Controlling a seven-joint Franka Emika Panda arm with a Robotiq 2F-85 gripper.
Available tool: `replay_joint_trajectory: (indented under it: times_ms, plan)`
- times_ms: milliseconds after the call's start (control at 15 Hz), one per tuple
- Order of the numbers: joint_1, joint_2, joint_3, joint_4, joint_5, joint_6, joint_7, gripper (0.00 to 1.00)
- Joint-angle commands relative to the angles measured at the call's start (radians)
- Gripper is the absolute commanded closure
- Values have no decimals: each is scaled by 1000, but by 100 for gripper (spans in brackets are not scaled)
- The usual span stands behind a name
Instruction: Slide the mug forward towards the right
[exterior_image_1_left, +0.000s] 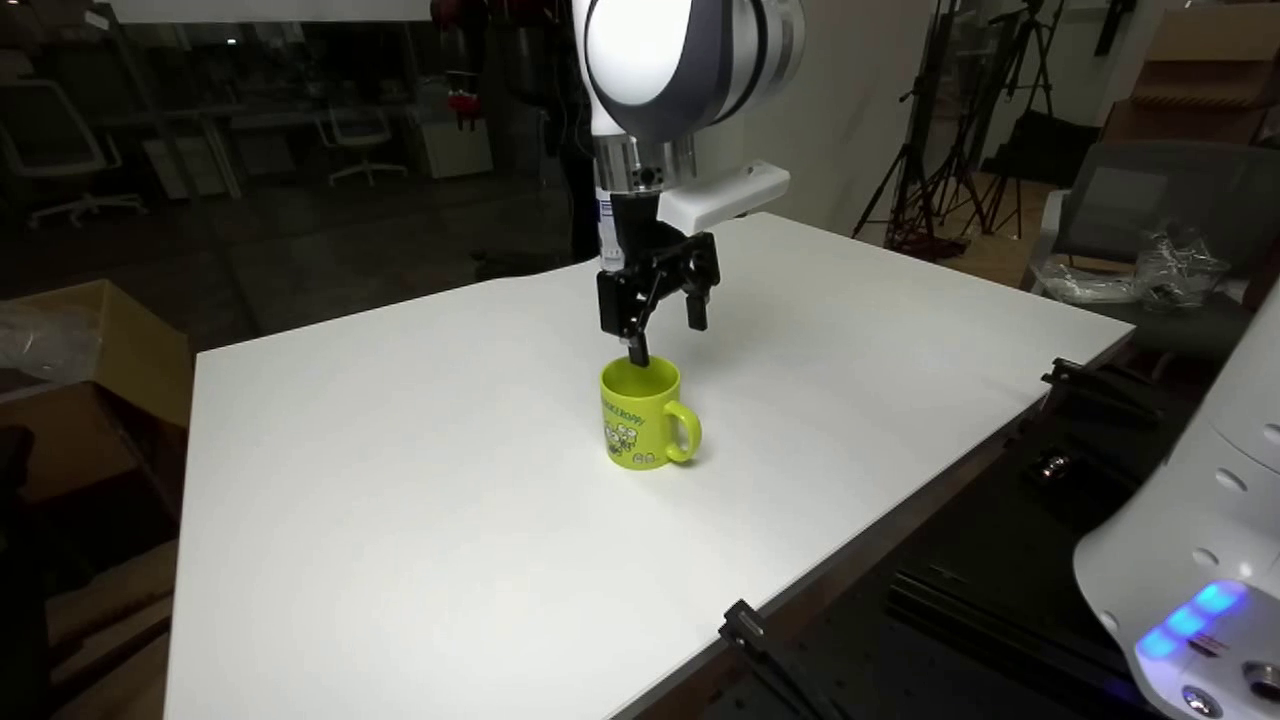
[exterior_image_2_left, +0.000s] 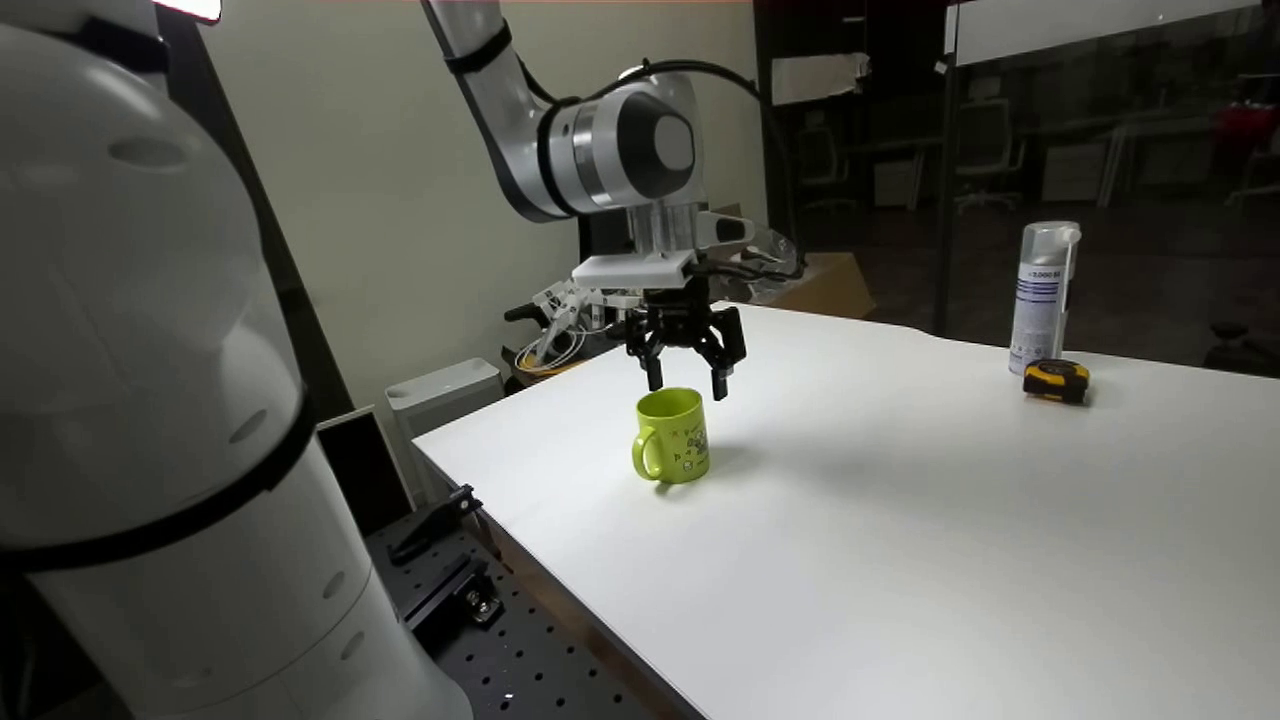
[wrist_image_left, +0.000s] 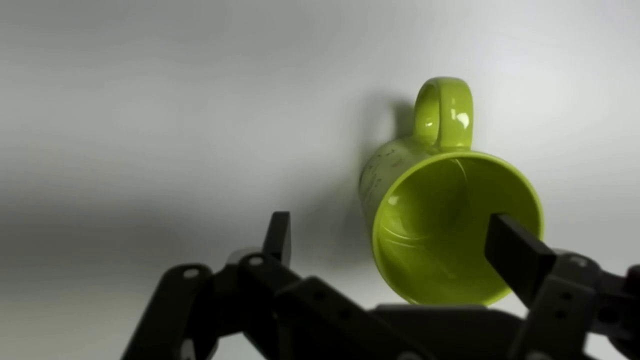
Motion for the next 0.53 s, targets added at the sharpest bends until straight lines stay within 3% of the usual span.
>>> replay_joint_trajectory:
  times_ms: [0,467]
  plan:
    - [22,18,-17,-4,-17,34,-7,0]
    - [33,64,-31,1,-25,73,-21,0]
